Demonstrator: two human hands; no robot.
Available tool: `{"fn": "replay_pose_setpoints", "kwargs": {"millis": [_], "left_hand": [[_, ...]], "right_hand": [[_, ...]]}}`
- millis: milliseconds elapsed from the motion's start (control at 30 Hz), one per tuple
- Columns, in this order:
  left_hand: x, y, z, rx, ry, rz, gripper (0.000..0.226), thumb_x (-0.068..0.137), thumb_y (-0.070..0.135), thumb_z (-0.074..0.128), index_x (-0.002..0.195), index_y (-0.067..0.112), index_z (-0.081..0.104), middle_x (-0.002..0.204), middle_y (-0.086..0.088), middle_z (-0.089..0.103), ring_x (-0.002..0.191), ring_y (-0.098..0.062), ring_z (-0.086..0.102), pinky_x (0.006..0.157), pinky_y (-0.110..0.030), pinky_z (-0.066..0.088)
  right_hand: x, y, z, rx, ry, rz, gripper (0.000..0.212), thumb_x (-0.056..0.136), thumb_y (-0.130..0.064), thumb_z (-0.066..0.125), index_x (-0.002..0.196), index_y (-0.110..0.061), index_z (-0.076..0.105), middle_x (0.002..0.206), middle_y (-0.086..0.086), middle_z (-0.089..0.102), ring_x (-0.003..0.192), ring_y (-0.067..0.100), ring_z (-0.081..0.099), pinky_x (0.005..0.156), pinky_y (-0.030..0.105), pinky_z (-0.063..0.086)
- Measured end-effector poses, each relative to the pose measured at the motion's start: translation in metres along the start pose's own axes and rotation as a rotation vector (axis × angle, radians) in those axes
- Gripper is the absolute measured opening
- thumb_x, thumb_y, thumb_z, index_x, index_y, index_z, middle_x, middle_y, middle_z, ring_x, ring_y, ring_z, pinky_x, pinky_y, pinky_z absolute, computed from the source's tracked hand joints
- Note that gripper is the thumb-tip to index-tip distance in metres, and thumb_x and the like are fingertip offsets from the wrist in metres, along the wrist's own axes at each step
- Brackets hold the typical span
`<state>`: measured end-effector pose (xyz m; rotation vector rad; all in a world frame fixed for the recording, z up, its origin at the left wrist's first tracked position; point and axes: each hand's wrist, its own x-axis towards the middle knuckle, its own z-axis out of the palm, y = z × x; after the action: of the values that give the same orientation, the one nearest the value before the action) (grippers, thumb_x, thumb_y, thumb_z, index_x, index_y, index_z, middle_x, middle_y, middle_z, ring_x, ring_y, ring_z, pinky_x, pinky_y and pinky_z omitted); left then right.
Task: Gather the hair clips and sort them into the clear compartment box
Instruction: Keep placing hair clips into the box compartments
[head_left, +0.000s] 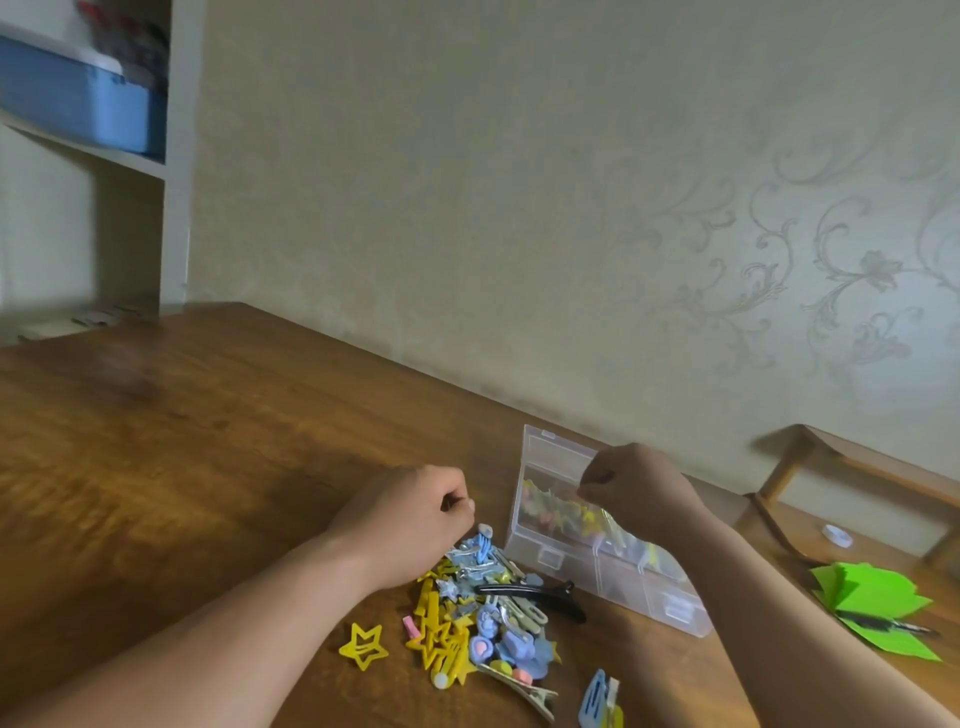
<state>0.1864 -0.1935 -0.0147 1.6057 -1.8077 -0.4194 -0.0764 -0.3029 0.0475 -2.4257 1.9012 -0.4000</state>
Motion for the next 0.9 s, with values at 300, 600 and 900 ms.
{"fn": "replay_pose_setpoints", "kwargs": {"millis": [300,600,900], "left_hand": [[0.002,0.002,0.0,0.019,-0.002,-0.009,0.031,0.105,0.043,0.056,0.081,0.026,0.065,0.073,0.007,0.067,0.07,-0.011,0.064,0.064,-0.037,0.052],[0.002,0.003,-0.001,0.059,0.019,-0.028,0.027,0.103,0.043,0.061,0.083,0.028,0.068,0.078,0.019,0.07,0.07,-0.003,0.065,0.067,-0.033,0.052],[0.002,-0.003,0.003,0.062,0.018,-0.047,0.023,0.102,0.04,0.064,0.084,0.028,0.07,0.078,0.02,0.071,0.07,-0.003,0.065,0.068,-0.033,0.051]], "right_hand": [[-0.058,0.014,-0.019,0.336,0.26,0.02,0.01,0.096,-0.026,0.071,0.091,-0.031,0.078,0.084,-0.019,0.075,0.081,-0.001,0.068,0.07,0.023,0.056],[-0.111,0.016,-0.014,0.476,0.345,-0.118,0.01,0.097,-0.025,0.072,0.092,-0.033,0.076,0.084,-0.019,0.074,0.082,0.002,0.07,0.069,0.024,0.059],[-0.132,0.016,-0.013,0.449,0.14,-0.198,0.006,0.096,-0.029,0.07,0.093,-0.029,0.075,0.082,-0.013,0.075,0.077,0.007,0.071,0.068,0.027,0.057]]}}
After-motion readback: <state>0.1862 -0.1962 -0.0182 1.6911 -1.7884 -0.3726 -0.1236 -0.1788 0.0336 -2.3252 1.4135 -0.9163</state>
